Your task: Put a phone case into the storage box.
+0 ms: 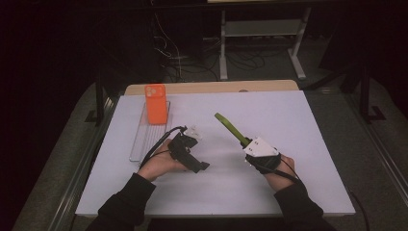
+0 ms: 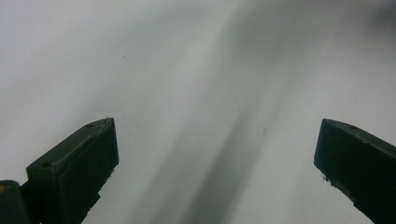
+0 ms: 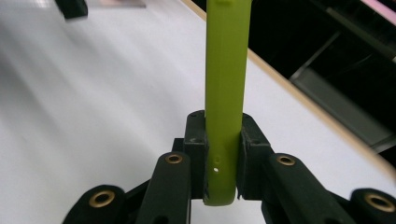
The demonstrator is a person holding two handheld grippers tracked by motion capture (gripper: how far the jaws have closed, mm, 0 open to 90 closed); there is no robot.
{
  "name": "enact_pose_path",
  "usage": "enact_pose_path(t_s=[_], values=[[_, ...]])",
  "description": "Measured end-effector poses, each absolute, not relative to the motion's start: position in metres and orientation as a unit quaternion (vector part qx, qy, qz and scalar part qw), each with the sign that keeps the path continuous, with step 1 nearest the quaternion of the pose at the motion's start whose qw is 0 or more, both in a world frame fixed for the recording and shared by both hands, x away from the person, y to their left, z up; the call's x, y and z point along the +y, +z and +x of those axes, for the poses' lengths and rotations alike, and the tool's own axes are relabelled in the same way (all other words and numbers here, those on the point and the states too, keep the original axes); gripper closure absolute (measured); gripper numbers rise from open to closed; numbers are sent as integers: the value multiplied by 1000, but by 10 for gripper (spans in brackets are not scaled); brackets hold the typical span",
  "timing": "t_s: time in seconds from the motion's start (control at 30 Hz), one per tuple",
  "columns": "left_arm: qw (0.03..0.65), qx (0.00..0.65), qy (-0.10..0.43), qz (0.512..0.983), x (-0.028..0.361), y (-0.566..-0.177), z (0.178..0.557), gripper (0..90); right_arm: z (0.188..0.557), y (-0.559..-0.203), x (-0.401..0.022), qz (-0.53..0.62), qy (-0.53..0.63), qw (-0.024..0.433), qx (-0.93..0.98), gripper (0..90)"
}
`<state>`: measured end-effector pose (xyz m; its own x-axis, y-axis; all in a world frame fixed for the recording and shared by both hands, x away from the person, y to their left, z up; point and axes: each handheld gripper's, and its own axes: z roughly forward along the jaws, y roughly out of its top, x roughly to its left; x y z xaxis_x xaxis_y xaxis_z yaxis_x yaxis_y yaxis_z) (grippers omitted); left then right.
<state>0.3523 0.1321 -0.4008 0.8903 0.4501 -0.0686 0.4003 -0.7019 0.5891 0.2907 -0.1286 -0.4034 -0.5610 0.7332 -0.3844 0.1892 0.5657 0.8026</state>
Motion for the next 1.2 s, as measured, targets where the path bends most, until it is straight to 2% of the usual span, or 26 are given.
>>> enact_pose_path(t_s=[0.23, 0.5, 0.87, 1.2], values=[[316, 242, 41, 916, 135, -399, 353, 0, 301, -403, -141, 369, 436, 276, 773, 756], [364, 275, 40, 889, 138, -390, 358, 0, 306, -410, -145, 454, 479, 178, 730, 757], [423, 299, 23, 855, 129, -359, 374, 0, 304, -413, -132, 465, 498, 145, 717, 757], [435, 289, 8, 853, 111, -339, 393, 0, 297, -413, -118, 463, 514, 133, 710, 757]])
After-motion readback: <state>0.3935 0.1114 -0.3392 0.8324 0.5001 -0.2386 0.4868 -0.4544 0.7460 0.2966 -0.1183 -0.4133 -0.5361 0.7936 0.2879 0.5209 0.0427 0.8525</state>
